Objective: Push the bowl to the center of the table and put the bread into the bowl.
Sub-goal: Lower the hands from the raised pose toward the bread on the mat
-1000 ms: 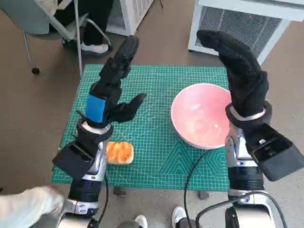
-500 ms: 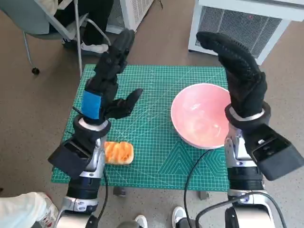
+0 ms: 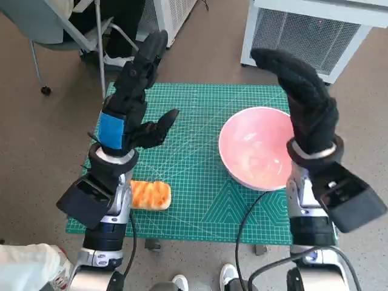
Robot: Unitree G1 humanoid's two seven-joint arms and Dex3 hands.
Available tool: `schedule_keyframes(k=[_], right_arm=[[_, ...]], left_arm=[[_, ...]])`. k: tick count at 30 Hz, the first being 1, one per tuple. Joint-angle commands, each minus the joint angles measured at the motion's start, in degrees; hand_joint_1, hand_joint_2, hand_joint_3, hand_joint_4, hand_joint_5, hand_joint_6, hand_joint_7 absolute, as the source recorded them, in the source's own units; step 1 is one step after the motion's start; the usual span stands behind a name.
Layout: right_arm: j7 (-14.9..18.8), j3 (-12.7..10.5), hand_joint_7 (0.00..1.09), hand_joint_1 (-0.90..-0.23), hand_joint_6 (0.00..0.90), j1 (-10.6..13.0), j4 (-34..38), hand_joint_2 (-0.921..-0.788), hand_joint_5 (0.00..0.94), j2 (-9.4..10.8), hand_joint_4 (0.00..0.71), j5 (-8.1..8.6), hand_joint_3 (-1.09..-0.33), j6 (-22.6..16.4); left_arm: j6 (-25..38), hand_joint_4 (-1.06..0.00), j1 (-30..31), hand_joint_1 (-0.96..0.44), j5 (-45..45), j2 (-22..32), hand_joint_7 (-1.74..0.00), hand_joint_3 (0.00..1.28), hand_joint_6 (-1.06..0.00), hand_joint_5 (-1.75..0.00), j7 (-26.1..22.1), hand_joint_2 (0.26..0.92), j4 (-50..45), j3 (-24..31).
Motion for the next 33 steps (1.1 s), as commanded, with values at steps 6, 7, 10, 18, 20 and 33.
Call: schedule_keyframes(k=[6, 7, 10, 18, 20, 33], right_arm=[[-6.3, -7.5, 0.51, -0.527, -0.001, 4.4, 9.0, -0.921, 0.073, -4.5, 0.18, -2.95, -0.87, -4.3], [-7.3, -8.4, 0.5, -0.526, -0.001, 4.6, 10.6, -0.921, 0.075, -4.7, 0.18, -3.17, -0.869, -4.7], [-9.8, -10.0, 0.5, -0.522, -0.001, 4.9, 14.6, -0.921, 0.077, -5.2, 0.178, -3.64, -0.87, -5.6], [-18.6, -12.5, 0.49, -0.474, -0.001, 6.0, 24.4, -0.921, 0.08, -5.4, 0.179, -6.78, -0.9, -5.5], [-20.1, -12.6, 0.46, -0.46, -0.001, 6.2, 26.4, -0.921, 0.08, -5.3, 0.177, -7.11, -0.918, -5.1], [-22.8, -12.0, 0.44, -0.429, -0.001, 4.4, 38.1, -0.921, 0.081, -1.7, 0.172, -5.42, -0.977, -0.6]], left_arm=[[-1.5, -0.26, 0.8, -0.49, -2.6, 1.1, -0.02, 0.32, -0.35, 0.0, -1.2, 0.921, 0.4, 1.1], [-1.5, -0.26, 0.9, -0.48, -2.9, 1.2, -0.02, 0.31, -0.35, 0.0, -1.4, 0.921, 0.5, 1.2], [-1.3, -0.26, 1.1, -0.46, -3.5, 1.2, -0.02, 0.29, -0.35, 0.0, -1.7, 0.921, 0.5, 1.5], [-0.2, -0.26, 2.1, -0.43, -4.9, 0.9, -0.01, 0.24, -0.35, 0.0, -2.1, 0.921, -0.7, 1.9], [0.0, -0.27, 2.4, -0.43, -5.1, 1.0, -0.02, 0.24, -0.36, -0.01, -2.2, 0.921, -1.1, 2.0], [0.8, -0.28, 3.0, -0.43, -3.8, 1.6, -0.02, 0.23, -0.37, -0.01, -1.4, 0.921, -2.2, 2.7]])
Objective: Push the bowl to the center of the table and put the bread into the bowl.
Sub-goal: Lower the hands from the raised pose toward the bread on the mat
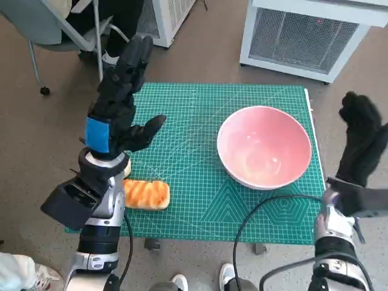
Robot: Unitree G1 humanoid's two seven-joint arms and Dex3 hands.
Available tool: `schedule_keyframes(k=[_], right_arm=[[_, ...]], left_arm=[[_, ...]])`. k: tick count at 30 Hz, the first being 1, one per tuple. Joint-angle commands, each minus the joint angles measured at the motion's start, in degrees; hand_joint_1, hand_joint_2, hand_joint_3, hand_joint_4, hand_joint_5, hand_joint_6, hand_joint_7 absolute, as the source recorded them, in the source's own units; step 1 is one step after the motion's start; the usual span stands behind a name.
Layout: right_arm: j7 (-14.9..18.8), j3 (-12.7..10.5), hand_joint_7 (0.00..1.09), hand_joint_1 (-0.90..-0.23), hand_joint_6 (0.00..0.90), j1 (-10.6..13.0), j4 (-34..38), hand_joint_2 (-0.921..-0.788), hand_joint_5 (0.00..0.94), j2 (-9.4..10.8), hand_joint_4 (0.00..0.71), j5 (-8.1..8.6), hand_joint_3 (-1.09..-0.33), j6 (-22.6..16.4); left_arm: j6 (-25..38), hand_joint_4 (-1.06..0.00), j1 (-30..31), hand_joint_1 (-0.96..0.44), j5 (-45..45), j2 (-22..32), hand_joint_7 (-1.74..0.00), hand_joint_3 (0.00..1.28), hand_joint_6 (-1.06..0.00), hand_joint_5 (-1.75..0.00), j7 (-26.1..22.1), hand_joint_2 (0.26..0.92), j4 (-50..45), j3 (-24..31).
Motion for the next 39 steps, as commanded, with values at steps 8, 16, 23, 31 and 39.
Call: schedule_keyframes(k=[8, 16, 23, 31, 39], right_arm=[[5.4, -2.0, 0.45, -0.454, -0.001, -3.9, 11.4, -0.921, 0.07, 3.2, 0.174, 3.77, -0.927, 8.5], [5.9, -3.0, 0.45, -0.508, -0.001, -7.5, 14.1, -0.921, 0.036, 5.6, 0.158, 4.0, -0.896, 14.1], [6.4, -4.0, 0.45, -0.511, 0.002, -10.5, 14.7, -0.921, 0.021, 7.8, 0.147, 4.71, -0.894, 16.6], [7.6, -5.2, 0.46, -0.498, -0.001, -13.6, 15.1, -0.921, 0.016, 9.9, 0.147, 5.66, -0.9, 18.1], [6.6, -4.6, 0.41, -0.46, -0.001, -16.1, 15.6, -0.921, 0.008, 11.2, 0.141, 4.45, -0.928, 19.8]], left_arm=[[0.6, -0.28, 0.7, -0.42, 1.2, 0.8, -0.02, 0.23, -0.38, 0.0, 1.0, 0.921, -1.5, 0.6], [1.7, -0.28, 1.5, -0.44, 1.5, 1.5, -0.02, 0.24, -0.38, 0.0, 1.4, 0.921, -3.3, 0.8], [2.5, -0.28, 2.4, -0.44, 1.5, 1.7, -0.02, 0.24, -0.38, 0.0, 1.8, 0.921, -4.8, 0.9], [3.6, -0.28, 3.7, -0.44, 2.3, 2.0, -0.01, 0.24, -0.38, 0.0, 2.7, 0.921, -6.8, 1.1], [5.0, -0.27, 5.1, -0.46, 3.3, 2.2, -0.02, 0.24, -0.39, 0.0, 3.8, 0.921, -8.9, 1.4]])
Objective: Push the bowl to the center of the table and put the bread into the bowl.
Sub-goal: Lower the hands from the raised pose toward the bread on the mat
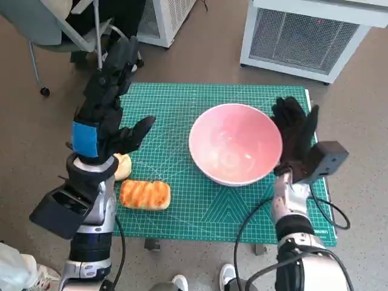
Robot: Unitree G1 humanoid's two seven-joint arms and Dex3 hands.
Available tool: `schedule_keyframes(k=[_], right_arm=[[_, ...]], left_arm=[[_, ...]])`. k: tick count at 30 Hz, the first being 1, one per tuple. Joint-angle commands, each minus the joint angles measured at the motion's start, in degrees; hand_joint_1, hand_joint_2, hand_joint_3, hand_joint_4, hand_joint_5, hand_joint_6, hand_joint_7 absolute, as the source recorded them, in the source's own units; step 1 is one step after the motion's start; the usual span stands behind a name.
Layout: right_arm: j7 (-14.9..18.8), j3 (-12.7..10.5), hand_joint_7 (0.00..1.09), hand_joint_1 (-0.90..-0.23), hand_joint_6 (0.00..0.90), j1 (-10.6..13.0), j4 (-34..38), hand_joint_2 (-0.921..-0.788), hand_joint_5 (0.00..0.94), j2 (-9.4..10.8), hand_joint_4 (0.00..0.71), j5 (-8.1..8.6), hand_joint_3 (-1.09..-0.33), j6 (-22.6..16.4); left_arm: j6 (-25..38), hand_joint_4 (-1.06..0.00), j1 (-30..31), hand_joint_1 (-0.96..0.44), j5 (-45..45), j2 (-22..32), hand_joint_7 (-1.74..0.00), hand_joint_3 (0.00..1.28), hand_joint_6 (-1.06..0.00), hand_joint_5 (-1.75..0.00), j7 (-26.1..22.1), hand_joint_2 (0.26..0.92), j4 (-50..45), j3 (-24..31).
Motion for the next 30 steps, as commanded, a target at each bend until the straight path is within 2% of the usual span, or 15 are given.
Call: schedule_keyframes(k=[1, 12, 19, 25, 30], right_arm=[[-0.9, 0.0, 0.4, -0.458, -0.001, -1.0, 1.3, -0.921, 0.008, 1.3, 0.142, -0.38, -0.929, 2.1], [-2.8, 0.8, 0.39, -0.468, 0.046, -3.5, 2.0, -0.921, 0.004, 1.7, 0.145, -1.58, -0.909, 6.7], [-3.9, 1.6, 0.38, -0.488, 0.046, -4.2, 1.6, -0.921, 0.011, 0.9, 0.162, -3.1, -0.897, 7.0], [-2.8, 2.5, 0.36, -0.519, 0.048, -4.9, 0.1, -0.921, 0.012, -0.5, 0.172, -3.63, -0.878, 3.0], [-0.9, 4.3, 0.44, -0.518, 0.009, -4.9, -3.4, -0.921, 0.01, -1.2, 0.182, -4.17, -0.876, -5.7]], left_arm=[[1.0, -0.27, 1.3, -0.46, 1.1, 0.3, -0.02, 0.24, -0.39, 0.0, 1.0, 0.921, -1.9, 0.3], [1.3, -0.28, 2.8, -0.48, 2.4, 0.6, -0.01, 0.25, -0.39, 0.0, 1.9, 0.921, -3.3, 0.3], [1.2, -0.27, 4.6, -0.49, 2.7, 1.3, -0.01, 0.25, -0.39, 0.0, 1.8, 0.921, -5.0, 0.8], [1.2, -0.27, 7.1, -0.49, 2.6, 4.0, -0.01, 0.25, -0.38, 0.0, 0.4, 0.921, -6.9, 2.0], [1.2, -0.26, 9.9, -0.52, 2.3, 8.5, 0.0, 0.26, -0.37, 0.0, -3.0, 0.921, -8.0, 2.8]])
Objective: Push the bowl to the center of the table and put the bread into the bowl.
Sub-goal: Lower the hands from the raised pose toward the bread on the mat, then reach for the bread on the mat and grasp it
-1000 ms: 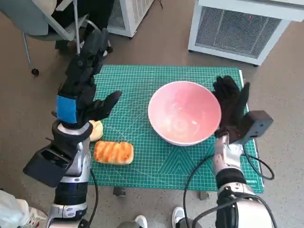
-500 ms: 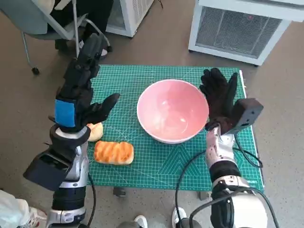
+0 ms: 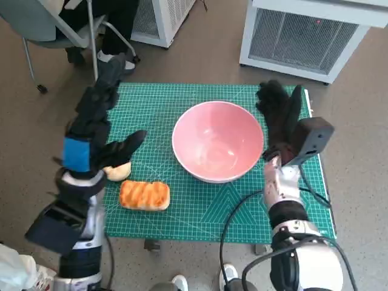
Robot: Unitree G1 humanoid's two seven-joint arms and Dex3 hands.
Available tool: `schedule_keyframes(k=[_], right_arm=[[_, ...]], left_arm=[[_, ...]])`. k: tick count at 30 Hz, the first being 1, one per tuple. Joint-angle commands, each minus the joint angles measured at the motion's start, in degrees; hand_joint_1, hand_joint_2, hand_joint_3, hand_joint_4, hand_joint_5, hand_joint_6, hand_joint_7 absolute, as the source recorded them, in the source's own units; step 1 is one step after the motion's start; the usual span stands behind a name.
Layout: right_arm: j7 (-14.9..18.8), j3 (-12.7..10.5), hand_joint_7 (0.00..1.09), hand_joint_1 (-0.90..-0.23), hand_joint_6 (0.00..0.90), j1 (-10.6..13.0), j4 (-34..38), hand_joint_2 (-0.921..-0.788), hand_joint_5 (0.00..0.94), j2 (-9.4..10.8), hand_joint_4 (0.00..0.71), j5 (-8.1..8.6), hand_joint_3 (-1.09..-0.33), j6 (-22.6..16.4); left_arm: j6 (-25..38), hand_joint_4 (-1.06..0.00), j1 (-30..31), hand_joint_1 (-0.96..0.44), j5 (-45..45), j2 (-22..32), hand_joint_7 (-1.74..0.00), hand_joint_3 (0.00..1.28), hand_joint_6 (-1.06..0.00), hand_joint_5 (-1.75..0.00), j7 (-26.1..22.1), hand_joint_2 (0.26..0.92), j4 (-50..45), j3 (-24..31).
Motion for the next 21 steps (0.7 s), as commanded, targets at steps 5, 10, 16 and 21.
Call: schedule_keyframes(k=[5, 10, 16, 21], right_arm=[[6.5, 3.3, 0.56, -0.531, 0.001, 0.4, -8.4, -0.921, 0.02, -1.8, 0.218, -0.99, -0.878, -14.0], [11.6, 5.8, 0.61, -0.54, -0.001, 2.1, -16.6, -0.921, 0.021, -2.4, 0.234, -0.04, -0.884, -20.2], [19.4, 8.7, 0.63, -0.548, -0.001, 4.7, -25.5, -0.921, 0.025, -3.1, 0.242, 4.28, -0.864, -22.9], [24.3, 10.3, 0.64, -0.549, -0.001, 6.5, -30.8, -0.921, 0.032, -3.7, 0.254, 8.23, -0.843, -21.9]], left_arm=[[2.9, -0.26, 6.1, -0.55, 1.7, 11.5, -0.01, 0.26, -0.37, -0.01, -7.8, 0.921, -4.5, 1.6], [11.9, -0.26, 10.1, -0.56, 2.0, 20.8, -0.02, 0.29, -0.37, -0.01, -15.3, 0.921, -10.7, 2.1], [25.9, -0.29, 13.4, -0.52, 2.0, 28.4, -0.03, 0.19, -0.4, -0.02, -22.0, 0.921, -19.1, 1.6], [34.3, -0.31, 15.1, -0.51, 5.5, 31.2, -0.04, 0.1, -0.42, -0.01, -23.7, 0.921, -24.0, -0.2]])
